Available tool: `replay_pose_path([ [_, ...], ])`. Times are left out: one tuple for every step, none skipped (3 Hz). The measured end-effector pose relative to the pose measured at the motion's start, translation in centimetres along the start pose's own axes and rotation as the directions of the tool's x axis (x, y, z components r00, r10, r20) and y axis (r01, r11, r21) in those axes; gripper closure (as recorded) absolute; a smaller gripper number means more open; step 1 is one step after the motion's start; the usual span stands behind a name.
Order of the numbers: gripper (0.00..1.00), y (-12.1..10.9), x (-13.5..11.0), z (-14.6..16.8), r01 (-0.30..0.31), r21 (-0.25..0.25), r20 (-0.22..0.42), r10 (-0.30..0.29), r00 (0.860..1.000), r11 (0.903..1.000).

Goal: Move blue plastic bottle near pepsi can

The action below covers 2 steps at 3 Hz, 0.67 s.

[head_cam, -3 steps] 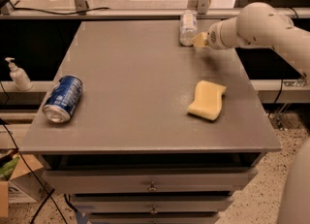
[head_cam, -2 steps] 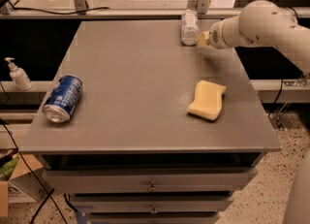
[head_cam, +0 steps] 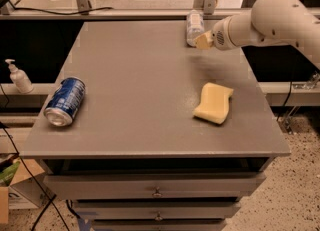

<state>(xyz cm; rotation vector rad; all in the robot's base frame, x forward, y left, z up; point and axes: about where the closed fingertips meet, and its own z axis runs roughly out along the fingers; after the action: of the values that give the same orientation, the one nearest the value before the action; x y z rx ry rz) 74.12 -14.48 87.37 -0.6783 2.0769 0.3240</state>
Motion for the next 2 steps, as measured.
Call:
replay_pose_path([
  [1.0, 5.8, -1.6, -2.2, 0.137, -0.149, 0.023, -0.136, 0.991, 0.9792],
  [1.0, 7.2, -1.4, -2.0, 0.216, -0.185, 0.026, -0.214, 0.976, 0.9589],
])
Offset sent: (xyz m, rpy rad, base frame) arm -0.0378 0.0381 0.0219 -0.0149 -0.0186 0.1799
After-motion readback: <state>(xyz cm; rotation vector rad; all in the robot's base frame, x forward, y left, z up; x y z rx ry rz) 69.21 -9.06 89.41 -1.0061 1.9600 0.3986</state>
